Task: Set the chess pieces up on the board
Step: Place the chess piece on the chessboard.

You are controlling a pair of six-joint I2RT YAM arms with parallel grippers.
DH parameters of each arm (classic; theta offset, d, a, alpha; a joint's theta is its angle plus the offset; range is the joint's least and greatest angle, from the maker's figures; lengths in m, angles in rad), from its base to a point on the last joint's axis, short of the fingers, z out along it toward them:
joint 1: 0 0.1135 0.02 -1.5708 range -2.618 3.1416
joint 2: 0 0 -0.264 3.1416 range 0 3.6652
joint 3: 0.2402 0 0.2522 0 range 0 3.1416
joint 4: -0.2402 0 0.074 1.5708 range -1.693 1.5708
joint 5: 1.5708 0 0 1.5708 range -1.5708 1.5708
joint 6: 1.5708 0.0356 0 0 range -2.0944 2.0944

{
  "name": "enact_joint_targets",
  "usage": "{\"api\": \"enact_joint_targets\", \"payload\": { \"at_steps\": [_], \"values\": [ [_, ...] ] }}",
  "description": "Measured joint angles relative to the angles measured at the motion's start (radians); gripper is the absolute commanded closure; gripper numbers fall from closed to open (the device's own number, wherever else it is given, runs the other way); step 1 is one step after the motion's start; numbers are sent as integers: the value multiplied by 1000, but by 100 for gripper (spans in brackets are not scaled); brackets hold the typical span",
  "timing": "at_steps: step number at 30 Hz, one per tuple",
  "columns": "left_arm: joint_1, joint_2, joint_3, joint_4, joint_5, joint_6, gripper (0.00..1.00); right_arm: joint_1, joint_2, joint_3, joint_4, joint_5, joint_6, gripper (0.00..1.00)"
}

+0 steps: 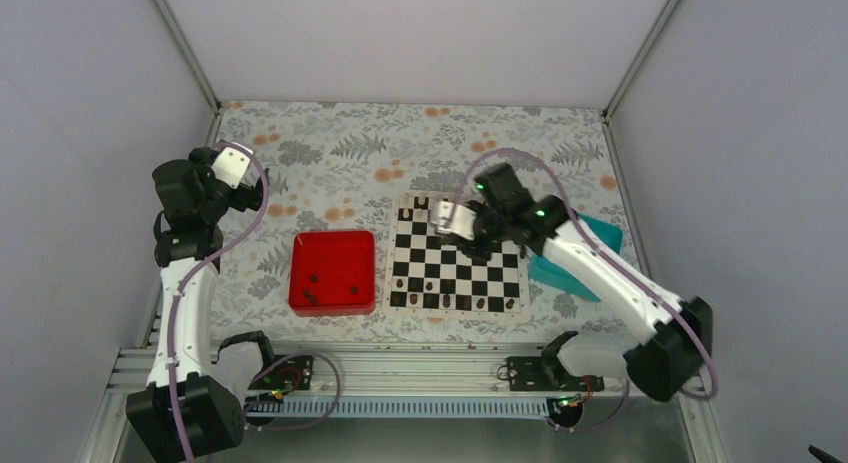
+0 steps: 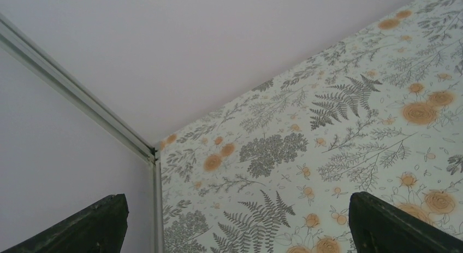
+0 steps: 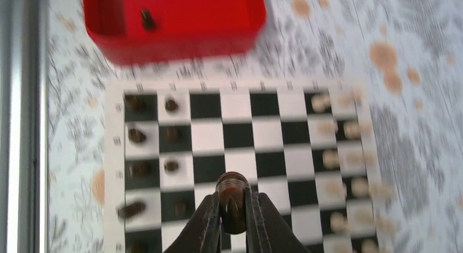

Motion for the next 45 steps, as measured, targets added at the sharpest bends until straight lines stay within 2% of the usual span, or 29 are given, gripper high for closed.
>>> {"api": "enact_joint_targets", "payload": {
  "at_steps": [6,11,14,24,45],
  "values": [
    [0,19,19,1,1,-20,0,-183,-259,-261,-50,45,-61,96],
    [-1,35,21,0,0,-20,0,-283,-336,-461,-66,72,-130,96],
    [-1,40,21,0,0,-21,0,-328,-344,-528,-72,84,-164,96],
    [-1,39,21,0,0,-24,0,-352,-349,-620,-56,93,-254,95],
    [-1,39,21,0,-2,-24,0,-352,-238,-624,-40,33,-353,95]
  ]
}}
